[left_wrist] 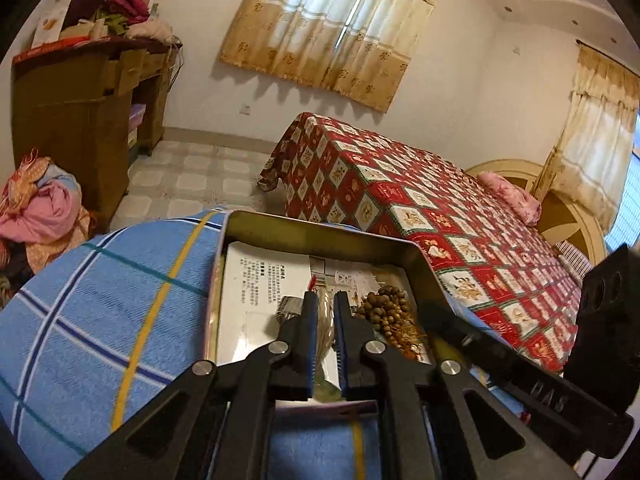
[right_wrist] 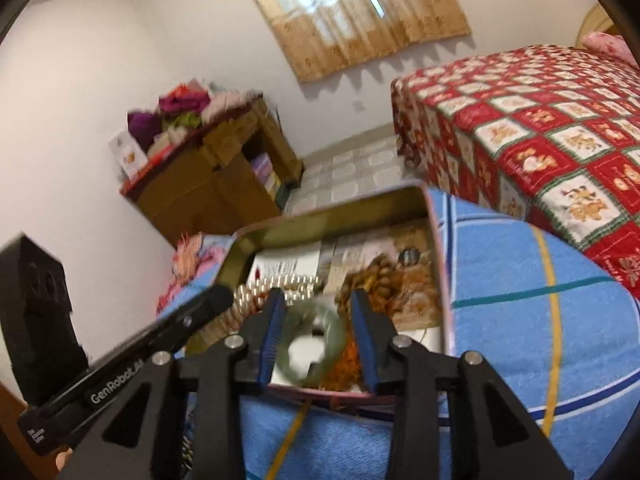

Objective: Organize jewelry
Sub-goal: 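Lower the pearls into the pink tin with the left gripper while the right releases the jade bracelet there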

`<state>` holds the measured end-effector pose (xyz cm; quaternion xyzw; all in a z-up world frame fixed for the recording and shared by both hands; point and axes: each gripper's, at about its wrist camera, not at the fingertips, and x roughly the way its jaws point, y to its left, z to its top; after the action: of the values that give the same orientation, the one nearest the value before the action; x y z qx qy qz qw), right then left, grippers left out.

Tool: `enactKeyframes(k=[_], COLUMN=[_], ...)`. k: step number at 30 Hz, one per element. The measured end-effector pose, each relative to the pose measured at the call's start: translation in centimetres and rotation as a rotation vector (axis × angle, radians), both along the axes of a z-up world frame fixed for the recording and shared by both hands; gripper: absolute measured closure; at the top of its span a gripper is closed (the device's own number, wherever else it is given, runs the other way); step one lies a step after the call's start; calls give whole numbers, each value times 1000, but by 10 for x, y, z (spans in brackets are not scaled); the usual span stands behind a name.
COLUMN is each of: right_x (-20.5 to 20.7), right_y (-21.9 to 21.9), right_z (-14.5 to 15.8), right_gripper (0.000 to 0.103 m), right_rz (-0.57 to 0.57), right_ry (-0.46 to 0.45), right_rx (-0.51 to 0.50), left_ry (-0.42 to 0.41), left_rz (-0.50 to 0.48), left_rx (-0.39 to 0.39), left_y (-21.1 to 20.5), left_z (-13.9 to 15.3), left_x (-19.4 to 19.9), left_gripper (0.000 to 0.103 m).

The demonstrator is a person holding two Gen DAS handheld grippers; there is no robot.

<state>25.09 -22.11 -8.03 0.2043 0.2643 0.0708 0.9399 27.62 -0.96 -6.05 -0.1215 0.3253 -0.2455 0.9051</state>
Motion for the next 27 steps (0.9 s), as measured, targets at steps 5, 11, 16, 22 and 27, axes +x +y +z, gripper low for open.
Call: enactKeyframes(k=[5,11,16,22,27], right_x=[-17,-50,-76,-91,-92], right_y=[-1,14,38,51,42], right_z=[10,-1,-15,-35,-44], right_gripper=[64,64,64,64,64], right_rz=[-24,5,94,153,146], right_ry=[-22,19,67,119,169], right_rx=[-6,6,-38,-70,-17], left_ry=[-74,-88,-102,-37,22], left_rz=[70,113,143,182,274], left_rx=[-54,4,151,155,148], left_y=[20,31,25,40,58], left_z=[20,24,17,-6,-27], left_x=[-30,-58,-91,-121,-141], left_gripper=[26,25,25,25,25])
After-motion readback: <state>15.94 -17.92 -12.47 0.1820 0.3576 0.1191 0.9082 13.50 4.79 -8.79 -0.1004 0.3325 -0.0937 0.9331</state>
